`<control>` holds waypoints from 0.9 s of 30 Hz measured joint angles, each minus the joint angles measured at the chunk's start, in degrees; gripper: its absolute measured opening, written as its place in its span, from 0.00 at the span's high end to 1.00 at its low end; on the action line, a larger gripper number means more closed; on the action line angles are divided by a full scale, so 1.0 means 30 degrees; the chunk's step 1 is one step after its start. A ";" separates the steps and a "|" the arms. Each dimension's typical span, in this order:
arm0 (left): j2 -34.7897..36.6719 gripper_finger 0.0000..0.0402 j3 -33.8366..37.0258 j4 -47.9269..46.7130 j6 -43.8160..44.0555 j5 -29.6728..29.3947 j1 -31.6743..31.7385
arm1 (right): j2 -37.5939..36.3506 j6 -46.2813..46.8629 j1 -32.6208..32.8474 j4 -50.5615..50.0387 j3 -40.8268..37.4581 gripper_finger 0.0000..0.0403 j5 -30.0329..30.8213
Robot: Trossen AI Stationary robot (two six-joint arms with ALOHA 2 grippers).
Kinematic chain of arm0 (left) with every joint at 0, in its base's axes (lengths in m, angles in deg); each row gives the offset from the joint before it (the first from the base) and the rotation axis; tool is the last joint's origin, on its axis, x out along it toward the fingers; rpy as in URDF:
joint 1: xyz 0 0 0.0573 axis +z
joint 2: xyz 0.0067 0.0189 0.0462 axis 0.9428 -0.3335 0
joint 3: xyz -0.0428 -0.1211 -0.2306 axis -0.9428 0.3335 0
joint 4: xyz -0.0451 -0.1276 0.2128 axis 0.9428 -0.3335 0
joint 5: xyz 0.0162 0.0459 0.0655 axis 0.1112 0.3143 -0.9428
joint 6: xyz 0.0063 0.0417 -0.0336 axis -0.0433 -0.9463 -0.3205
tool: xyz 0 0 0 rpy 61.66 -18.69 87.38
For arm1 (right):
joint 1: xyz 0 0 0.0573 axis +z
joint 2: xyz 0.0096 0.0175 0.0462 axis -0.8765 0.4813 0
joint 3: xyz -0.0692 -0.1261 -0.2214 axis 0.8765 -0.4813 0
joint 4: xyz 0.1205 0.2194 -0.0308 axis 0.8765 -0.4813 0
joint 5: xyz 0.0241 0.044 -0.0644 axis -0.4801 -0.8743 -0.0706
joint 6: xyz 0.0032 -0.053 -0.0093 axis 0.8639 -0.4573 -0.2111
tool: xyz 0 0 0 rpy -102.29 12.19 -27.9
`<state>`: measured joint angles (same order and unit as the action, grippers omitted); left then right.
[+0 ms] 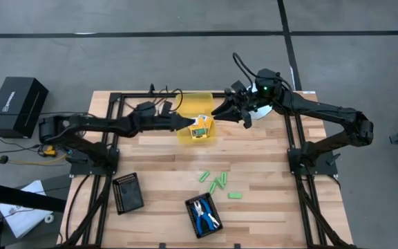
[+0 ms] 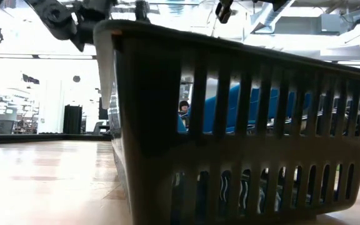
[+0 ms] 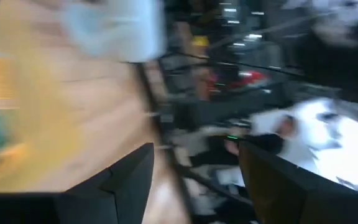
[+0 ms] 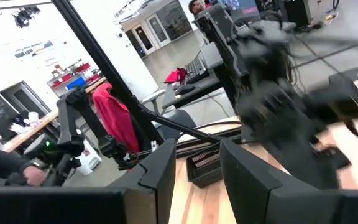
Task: Pick & Place School Supplies
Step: Adjust the left black bin into the middle left of the table
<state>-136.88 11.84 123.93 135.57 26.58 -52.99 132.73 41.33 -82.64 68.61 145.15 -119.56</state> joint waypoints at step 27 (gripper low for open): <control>0.7927 0.56 0.0000 0.0649 -0.8650 -0.4089 -0.4106 | 0.2912 0.5748 0.2004 1.2300 0.0029 0.71 0.5566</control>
<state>-113.10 11.84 125.88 109.62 14.32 -65.31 141.46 58.57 -76.62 105.52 145.24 -102.86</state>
